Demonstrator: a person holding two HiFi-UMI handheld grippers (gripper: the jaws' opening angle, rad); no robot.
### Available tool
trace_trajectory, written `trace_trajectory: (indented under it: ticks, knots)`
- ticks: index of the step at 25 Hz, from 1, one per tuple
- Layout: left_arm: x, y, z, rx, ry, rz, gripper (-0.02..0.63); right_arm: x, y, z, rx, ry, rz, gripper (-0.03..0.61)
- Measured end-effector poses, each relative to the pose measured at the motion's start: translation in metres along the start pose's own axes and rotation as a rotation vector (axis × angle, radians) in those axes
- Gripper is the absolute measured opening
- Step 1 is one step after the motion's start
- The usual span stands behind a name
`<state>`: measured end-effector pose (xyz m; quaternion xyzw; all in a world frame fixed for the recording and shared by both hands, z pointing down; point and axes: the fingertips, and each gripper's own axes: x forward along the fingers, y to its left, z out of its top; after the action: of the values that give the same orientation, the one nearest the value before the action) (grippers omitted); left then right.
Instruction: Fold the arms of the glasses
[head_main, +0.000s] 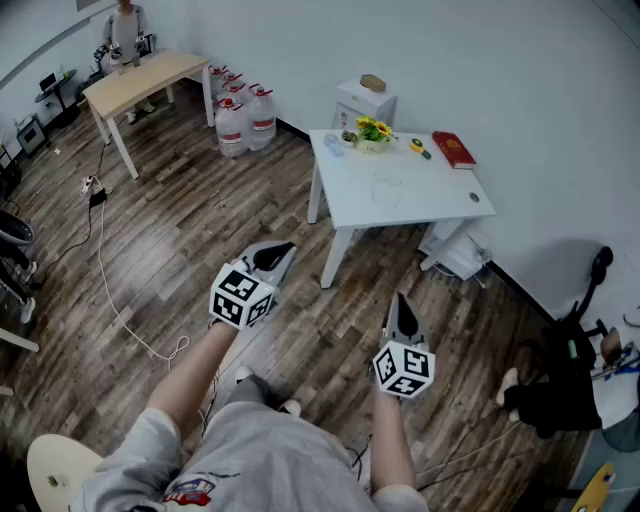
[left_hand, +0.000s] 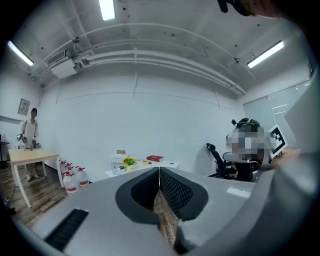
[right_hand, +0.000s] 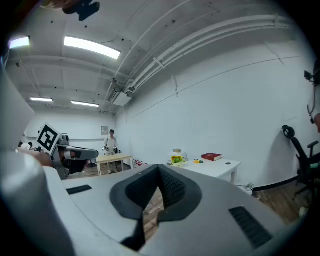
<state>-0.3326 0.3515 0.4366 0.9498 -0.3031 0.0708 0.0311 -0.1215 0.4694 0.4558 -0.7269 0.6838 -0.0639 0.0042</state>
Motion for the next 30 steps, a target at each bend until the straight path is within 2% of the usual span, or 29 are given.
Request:
trace_trajectory:
  ticks: [7, 13, 14, 17, 18, 20, 30]
  knots:
    - [-0.010, -0.004, 0.002, -0.006, -0.046, -0.014, 0.006, -0.006, 0.001, -0.005, 0.048, -0.030, -0.005, -0.004]
    - [-0.014, -0.012, -0.002, -0.018, -0.055, -0.023, 0.009, -0.012, 0.000, -0.011, 0.017, -0.039, -0.002, 0.095]
    - [-0.014, -0.014, -0.003, -0.021, -0.056, -0.022, 0.021, -0.013, 0.000, -0.011, 0.011, -0.039, -0.001, 0.118]
    - [-0.009, -0.021, -0.006, -0.027, -0.047, -0.031, 0.222, -0.015, -0.003, -0.012, 0.003, -0.046, 0.003, 0.203]
    - [-0.006, -0.025, -0.006, -0.027, -0.042, -0.040, 0.255, -0.016, -0.004, -0.011, 0.002, -0.047, 0.006, 0.221]
    - [-0.002, -0.031, -0.005, -0.030, -0.038, -0.053, 0.279, -0.019, -0.007, -0.008, -0.004, -0.049, 0.011, 0.241]
    - [0.012, -0.029, -0.008, -0.043, -0.015, -0.064, 0.279, -0.007, -0.016, -0.019, 0.014, -0.024, 0.017, 0.249]
